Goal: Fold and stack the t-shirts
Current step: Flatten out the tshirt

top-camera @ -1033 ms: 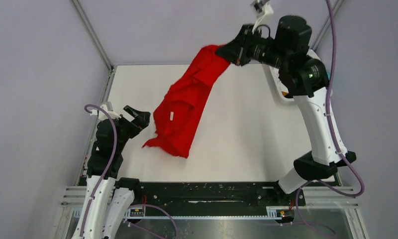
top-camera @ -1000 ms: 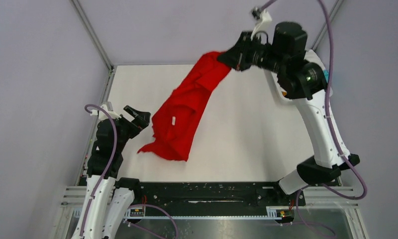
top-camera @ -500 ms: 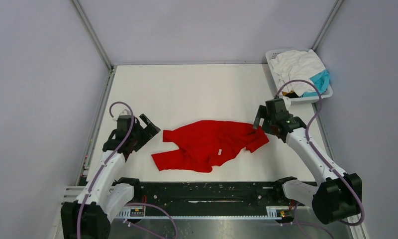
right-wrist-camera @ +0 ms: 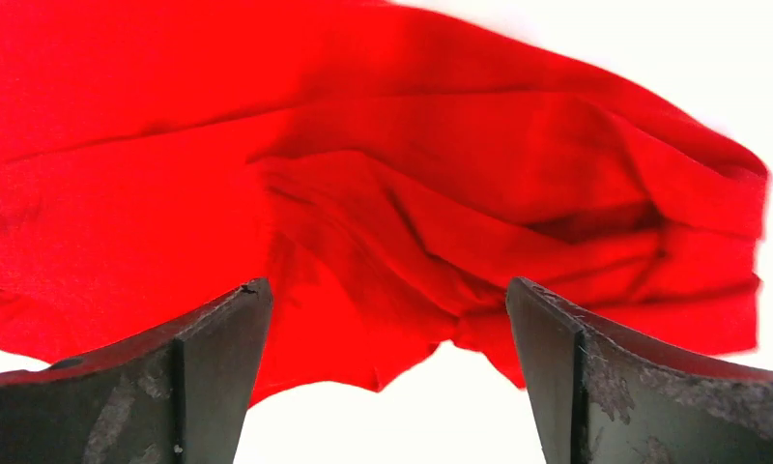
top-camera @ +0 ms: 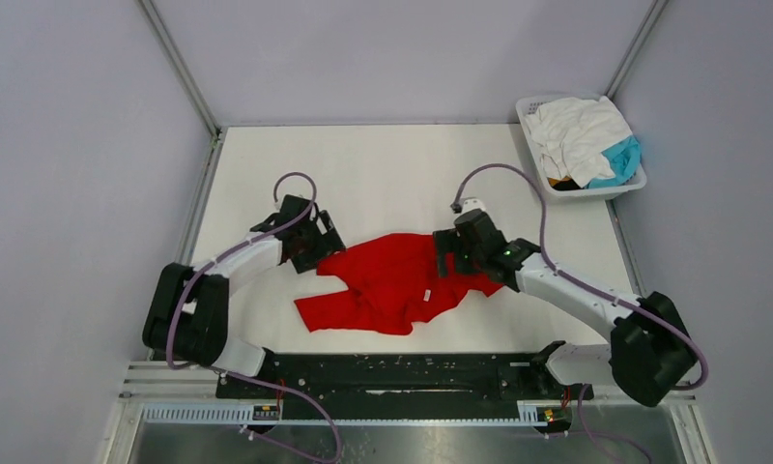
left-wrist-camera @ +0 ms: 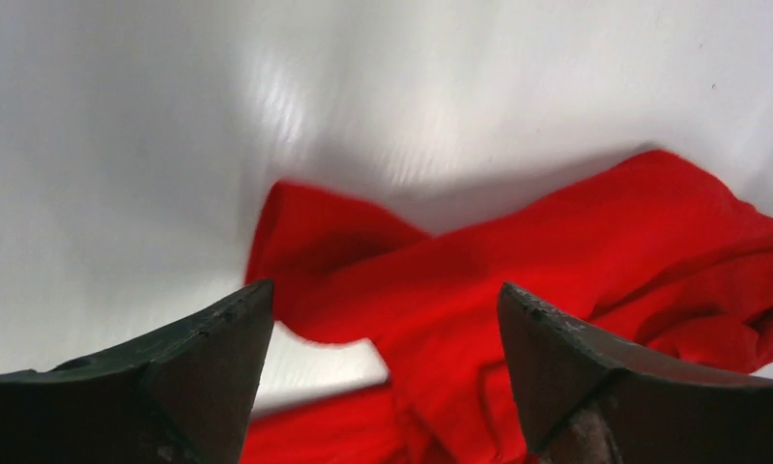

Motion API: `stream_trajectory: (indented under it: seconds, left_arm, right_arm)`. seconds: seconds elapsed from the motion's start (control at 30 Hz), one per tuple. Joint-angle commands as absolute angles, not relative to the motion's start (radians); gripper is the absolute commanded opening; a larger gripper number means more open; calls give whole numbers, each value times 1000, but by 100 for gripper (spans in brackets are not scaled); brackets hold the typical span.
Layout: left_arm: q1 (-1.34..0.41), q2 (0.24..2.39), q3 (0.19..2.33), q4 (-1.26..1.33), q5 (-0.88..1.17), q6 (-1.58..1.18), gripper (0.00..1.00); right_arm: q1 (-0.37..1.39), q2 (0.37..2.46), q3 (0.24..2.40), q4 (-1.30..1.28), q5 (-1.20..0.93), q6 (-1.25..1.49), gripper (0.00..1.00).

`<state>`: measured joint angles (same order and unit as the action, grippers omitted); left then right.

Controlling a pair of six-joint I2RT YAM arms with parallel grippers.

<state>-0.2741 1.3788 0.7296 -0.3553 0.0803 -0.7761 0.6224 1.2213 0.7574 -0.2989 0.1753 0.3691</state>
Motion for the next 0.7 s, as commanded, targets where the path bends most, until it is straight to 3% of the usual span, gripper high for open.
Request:
stream_trajectory:
  seconds: [0.0, 0.13, 0.27, 0.43, 0.57, 0.67]
  left_arm:
    - [-304, 1542, 842, -300, 114, -733, 78]
    - [-320, 1655, 878, -281, 143, -720, 53]
    - [-330, 1696, 896, -257, 180, -721, 4]
    - [-337, 1645, 879, -218, 166, -726, 0]
    - [-337, 1532, 827, -202, 109, -728, 0]
    - [-338, 1446, 796, -198, 71, -732, 0]
  right_arm:
    - [685, 1342, 844, -182, 171, 251, 99]
    - [686, 1459, 874, -149, 191, 224, 96]
    - [688, 1540, 884, -137, 185, 240, 86]
    - [688, 1594, 882, -136, 229, 278, 64]
    - [688, 1566, 852, -125, 302, 311, 20]
    - [687, 1479, 824, -138, 361, 325, 4]
